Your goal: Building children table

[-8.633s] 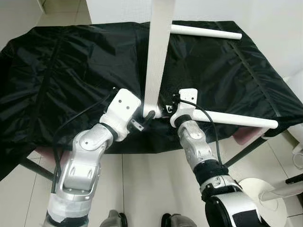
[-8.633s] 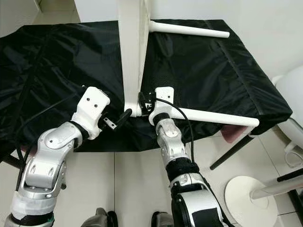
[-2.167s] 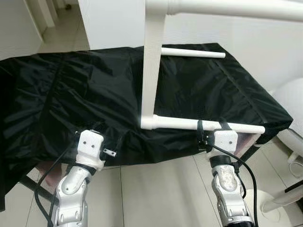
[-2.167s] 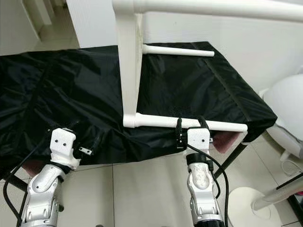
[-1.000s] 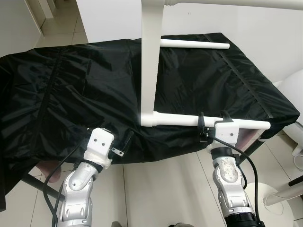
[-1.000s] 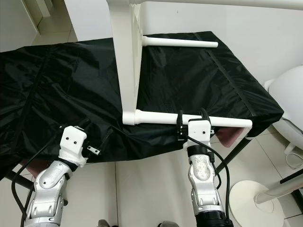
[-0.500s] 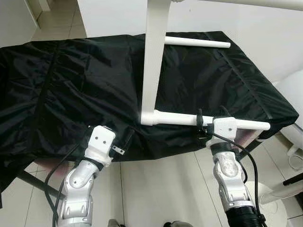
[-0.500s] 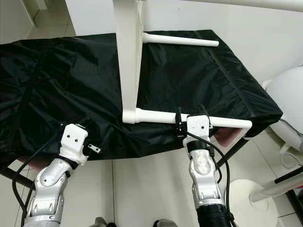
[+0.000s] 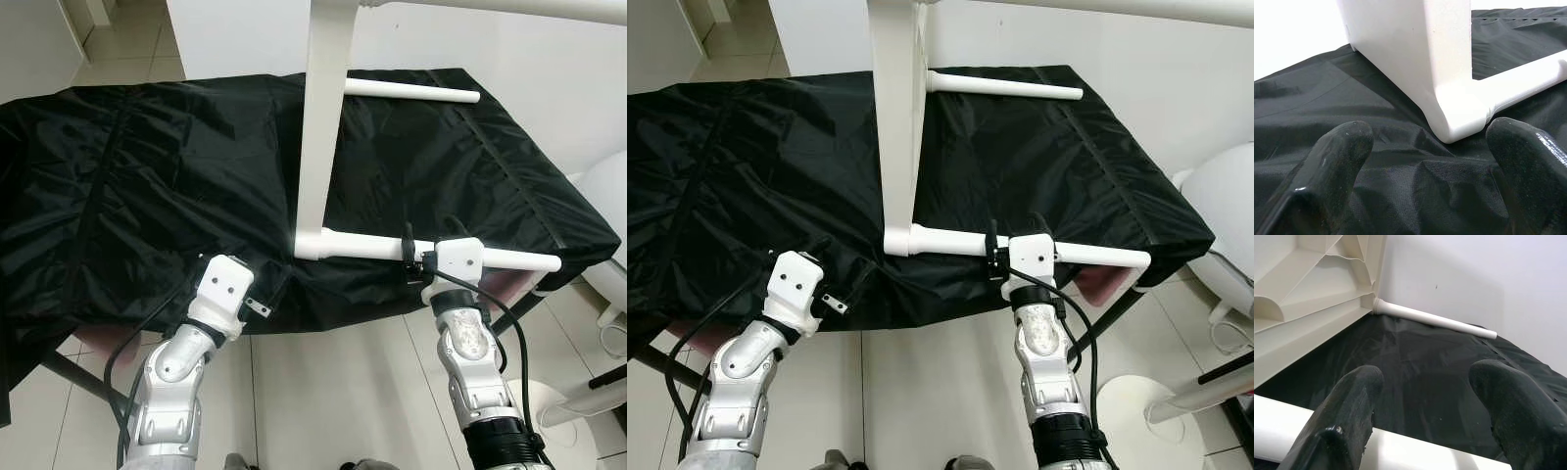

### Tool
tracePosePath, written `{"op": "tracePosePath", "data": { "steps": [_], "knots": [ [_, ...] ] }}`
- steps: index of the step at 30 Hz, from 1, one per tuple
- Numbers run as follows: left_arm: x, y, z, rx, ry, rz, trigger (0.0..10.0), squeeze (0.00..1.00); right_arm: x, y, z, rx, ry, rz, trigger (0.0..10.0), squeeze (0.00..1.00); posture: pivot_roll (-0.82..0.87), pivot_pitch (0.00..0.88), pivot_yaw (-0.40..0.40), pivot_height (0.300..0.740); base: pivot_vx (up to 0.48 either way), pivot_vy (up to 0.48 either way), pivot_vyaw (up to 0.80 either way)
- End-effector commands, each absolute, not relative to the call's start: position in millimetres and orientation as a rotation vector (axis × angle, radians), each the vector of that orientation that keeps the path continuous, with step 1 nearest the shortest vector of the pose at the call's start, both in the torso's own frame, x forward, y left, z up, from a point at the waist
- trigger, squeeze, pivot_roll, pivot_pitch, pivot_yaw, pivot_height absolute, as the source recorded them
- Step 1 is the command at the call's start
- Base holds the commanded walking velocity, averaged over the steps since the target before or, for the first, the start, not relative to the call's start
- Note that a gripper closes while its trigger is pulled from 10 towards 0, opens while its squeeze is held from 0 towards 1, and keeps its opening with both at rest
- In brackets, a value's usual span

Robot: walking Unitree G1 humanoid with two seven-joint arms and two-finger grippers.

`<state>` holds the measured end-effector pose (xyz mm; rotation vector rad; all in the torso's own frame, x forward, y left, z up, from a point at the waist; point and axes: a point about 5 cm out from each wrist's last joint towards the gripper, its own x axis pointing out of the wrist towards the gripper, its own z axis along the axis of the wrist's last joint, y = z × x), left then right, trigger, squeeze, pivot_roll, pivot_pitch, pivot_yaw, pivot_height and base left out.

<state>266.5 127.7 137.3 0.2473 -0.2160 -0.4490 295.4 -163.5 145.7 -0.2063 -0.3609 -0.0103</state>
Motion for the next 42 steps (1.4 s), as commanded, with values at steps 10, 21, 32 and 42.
{"op": "tracePosePath", "data": {
  "steps": [10,21,32,42],
  "knots": [
    [269.4,117.5,146.2,0.158,-0.242,-0.275,10.0,0.0,297.9,-160.2,145.9,-0.201,-0.364,0.016,10.0,0.0,-0.11,0.054,-0.003,0.74,0.0,0.0,0.0],
    [291.2,86.4,170.7,0.0,-0.147,-0.272,10.0,0.0,303.0,-157.4,149.8,-0.2,-0.375,0.025,10.0,0.0,-0.1,0.073,-0.01,0.74,0.0,0.0,0.0],
    [308.3,65.2,203.8,-0.056,-0.19,-0.316,10.0,0.0,306.7,-155.0,153.6,-0.191,-0.387,0.016,10.0,0.0,-0.1,0.075,-0.001,0.74,0.0,0.0,0.0],
    [302.4,54.0,210.1,-0.055,-0.189,-0.41,10.0,0.0,307.7,-156.1,153.1,-0.192,-0.387,0.009,10.0,0.0,-0.1,0.077,0.003,0.74,0.0,0.0,0.0]
  ]
}}
